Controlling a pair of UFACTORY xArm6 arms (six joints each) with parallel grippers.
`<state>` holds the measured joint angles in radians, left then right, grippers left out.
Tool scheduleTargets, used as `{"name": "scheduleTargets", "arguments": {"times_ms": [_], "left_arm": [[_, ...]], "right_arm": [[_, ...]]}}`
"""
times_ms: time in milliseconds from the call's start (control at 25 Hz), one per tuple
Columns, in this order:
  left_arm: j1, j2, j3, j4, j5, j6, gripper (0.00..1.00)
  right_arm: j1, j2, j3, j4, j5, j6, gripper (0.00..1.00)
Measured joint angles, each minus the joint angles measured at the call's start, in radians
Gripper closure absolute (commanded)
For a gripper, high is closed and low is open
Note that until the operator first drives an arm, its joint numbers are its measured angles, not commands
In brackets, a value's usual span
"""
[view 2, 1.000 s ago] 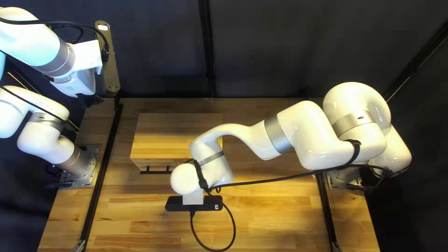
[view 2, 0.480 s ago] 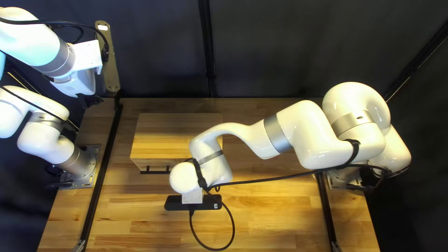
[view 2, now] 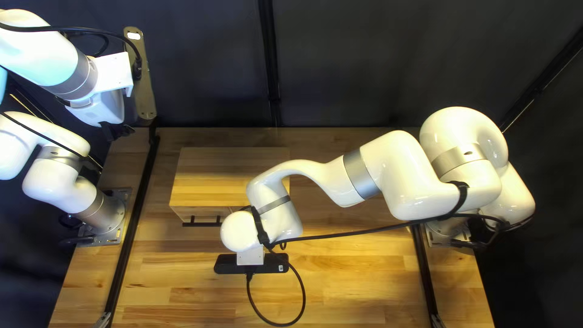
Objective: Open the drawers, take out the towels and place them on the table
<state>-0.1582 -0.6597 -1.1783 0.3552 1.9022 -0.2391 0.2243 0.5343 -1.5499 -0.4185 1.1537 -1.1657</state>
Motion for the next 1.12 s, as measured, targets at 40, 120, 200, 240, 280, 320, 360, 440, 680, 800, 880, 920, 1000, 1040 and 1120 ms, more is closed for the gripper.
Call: {"name": "scheduleTargets", "arguments": {"times_ms": [40, 120, 200, 240, 280, 320, 360, 440, 680, 800, 880, 920, 1000, 1040, 1120], "left_arm": [[0.0, 0.0, 0.0, 0.0, 0.0, 0.0, 0.0], [0.0, 0.0, 0.0, 0.0, 0.0, 0.0, 0.0], [0.0, 0.0, 0.0, 0.0, 0.0, 0.0, 0.0], [0.0, 0.0, 0.0, 0.0, 0.0, 0.0, 0.0], [0.0, 0.0, 0.0, 0.0, 0.0, 0.0, 0.0], [0.0, 0.0, 0.0, 0.0, 0.0, 0.0, 0.0], [0.0, 0.0, 0.0, 0.0, 0.0, 0.0, 0.0], [0.0, 0.0, 0.0, 0.0, 0.0, 0.0, 0.0], [0.0, 0.0, 0.0, 0.0, 0.0, 0.0, 0.0], [0.0, 0.0, 0.0, 0.0, 0.0, 0.0, 0.0], [0.0, 0.0, 0.0, 0.0, 0.0, 0.0, 0.0], [0.0, 0.0, 0.0, 0.0, 0.0, 0.0, 0.0], [0.0, 0.0, 0.0, 0.0, 0.0, 0.0, 0.0], [0.0, 0.0, 0.0, 0.0, 0.0, 0.0, 0.0], [0.0, 0.0, 0.0, 0.0, 0.0, 0.0, 0.0]], "right_arm": [[0.004, 0.001, -0.002, -0.001, 0.003, 0.003, 1.0], [0.013, 0.01, -0.012, 0.001, 0.005, 0.008, 1.0], [0.021, 0.026, -0.032, 0.006, 0.01, 0.01, 1.0], [0.027, 0.035, -0.043, 0.008, 0.013, 0.011, 1.0], [0.033, 0.043, -0.053, 0.01, 0.016, 0.012, 1.0], [0.038, 0.048, -0.061, 0.011, 0.02, 0.013, 1.0], [0.043, 0.053, -0.07, 0.012, 0.024, 0.015, 1.0], [0.054, 0.062, -0.088, 0.013, 0.035, 0.02, 1.0], [0.074, 0.078, -0.129, 0.017, 0.064, 0.021, 1.0], [0.08, 0.078, -0.146, 0.016, 0.076, 0.023, 1.0], [0.089, 0.086, -0.168, 0.017, 0.087, 0.025, 1.0], [0.093, 0.092, -0.177, 0.018, 0.091, 0.026, 1.0], [0.1, 0.102, -0.192, 0.02, 0.096, 0.026, 1.0], [0.103, 0.109, -0.199, 0.021, 0.096, 0.026, 1.0], [0.106, 0.123, -0.212, 0.025, 0.094, 0.024, 1.0]]}}
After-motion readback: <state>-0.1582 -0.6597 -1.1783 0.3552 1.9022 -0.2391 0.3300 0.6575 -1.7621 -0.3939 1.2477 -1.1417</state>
